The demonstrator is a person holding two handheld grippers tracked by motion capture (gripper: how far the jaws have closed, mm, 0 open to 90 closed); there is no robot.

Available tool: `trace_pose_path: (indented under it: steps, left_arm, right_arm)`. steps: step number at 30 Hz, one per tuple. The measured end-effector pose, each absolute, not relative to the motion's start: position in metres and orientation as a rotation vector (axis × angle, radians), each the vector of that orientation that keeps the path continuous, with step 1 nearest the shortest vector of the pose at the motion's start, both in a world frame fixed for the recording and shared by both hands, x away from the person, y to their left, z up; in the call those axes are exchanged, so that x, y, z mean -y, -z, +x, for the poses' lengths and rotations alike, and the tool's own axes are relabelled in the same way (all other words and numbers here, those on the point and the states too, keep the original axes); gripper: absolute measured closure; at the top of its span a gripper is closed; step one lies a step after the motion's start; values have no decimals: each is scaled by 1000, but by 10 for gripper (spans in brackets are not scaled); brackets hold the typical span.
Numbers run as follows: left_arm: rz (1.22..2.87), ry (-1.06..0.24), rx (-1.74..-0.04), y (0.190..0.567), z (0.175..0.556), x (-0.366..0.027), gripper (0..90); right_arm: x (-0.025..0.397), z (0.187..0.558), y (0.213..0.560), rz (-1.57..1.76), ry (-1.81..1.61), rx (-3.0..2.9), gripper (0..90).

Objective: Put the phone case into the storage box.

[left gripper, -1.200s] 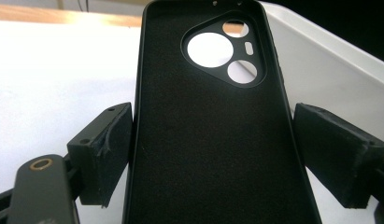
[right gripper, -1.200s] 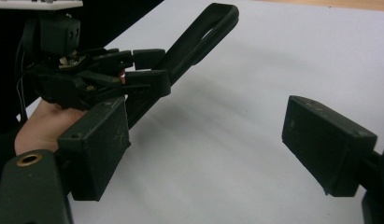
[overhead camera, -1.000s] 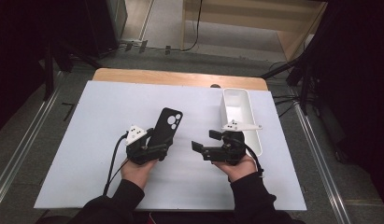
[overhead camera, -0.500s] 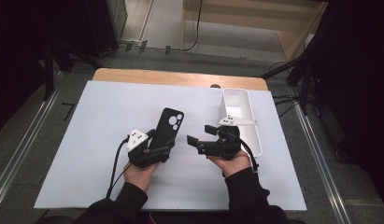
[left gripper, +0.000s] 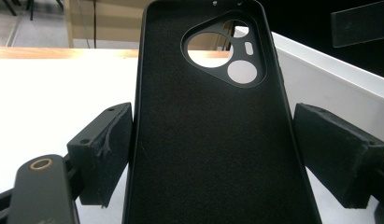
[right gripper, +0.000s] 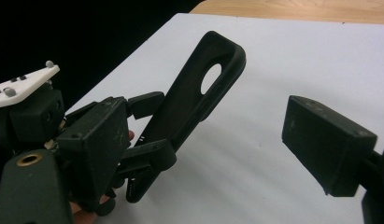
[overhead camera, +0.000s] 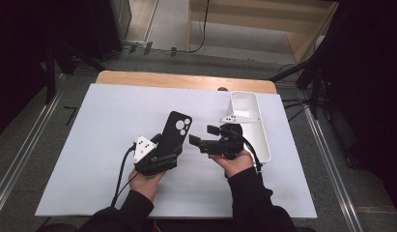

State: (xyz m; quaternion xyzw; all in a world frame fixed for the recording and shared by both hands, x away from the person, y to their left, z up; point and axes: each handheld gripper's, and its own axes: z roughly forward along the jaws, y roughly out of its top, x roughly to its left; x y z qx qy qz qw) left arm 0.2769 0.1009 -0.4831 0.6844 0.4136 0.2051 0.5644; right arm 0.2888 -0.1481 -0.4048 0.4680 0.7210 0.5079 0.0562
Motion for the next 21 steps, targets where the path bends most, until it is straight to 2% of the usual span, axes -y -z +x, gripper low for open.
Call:
trace_pose_path:
  steps: [14, 21]
  left_arm:
    - [1593, -449, -962, 485, 275, -98, 144]
    - [1596, -453, -960, 484, 275, -98, 144]
  right_arm:
    - [142, 305, 412, 1454, -1519, -2182, 134]
    - [140, 313, 416, 1459, -1527, -2195, 173]
